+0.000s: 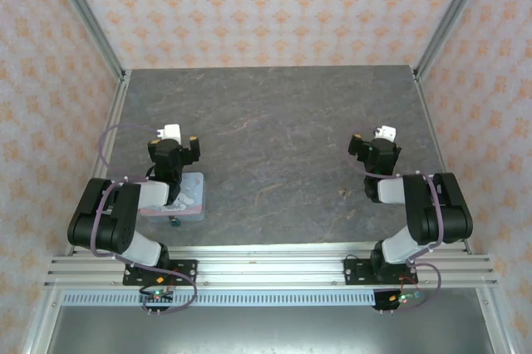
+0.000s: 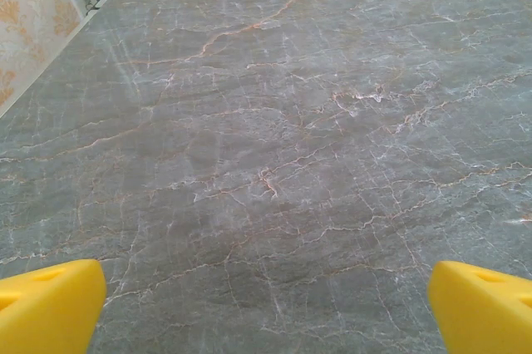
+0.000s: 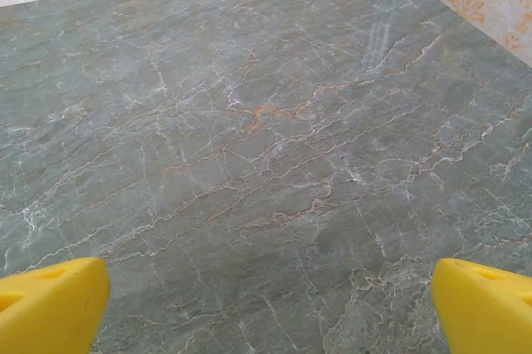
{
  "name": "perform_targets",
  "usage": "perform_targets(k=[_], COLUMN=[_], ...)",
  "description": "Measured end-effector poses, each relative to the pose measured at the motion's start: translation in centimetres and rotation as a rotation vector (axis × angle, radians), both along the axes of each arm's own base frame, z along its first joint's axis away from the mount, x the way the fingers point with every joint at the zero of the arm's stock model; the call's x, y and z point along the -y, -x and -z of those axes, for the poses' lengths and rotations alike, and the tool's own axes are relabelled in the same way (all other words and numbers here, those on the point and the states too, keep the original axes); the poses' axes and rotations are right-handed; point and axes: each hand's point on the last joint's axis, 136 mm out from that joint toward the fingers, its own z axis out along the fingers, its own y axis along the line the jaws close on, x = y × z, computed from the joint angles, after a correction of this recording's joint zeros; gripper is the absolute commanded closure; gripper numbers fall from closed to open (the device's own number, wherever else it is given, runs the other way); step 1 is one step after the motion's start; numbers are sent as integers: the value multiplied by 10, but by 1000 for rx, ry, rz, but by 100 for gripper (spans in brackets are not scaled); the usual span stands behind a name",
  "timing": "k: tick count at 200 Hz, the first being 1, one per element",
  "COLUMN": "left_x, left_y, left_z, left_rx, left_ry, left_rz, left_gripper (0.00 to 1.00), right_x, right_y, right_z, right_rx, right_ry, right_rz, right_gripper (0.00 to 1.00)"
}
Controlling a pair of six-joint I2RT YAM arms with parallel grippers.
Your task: Unlock a padlock with a key
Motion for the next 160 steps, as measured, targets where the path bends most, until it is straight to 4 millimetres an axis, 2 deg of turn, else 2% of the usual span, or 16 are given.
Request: perform_targets(k=[160], left_x=[-3], left_y=[0], left_z=[0], left_rx=[0], left_ry=[5], left_rz=[-2], left_gripper=[0], right_x=[-1], right_y=[0], right_z=[0], right_rx=[0], right_ry=[-4], right_rz=[-7], right_gripper=[1])
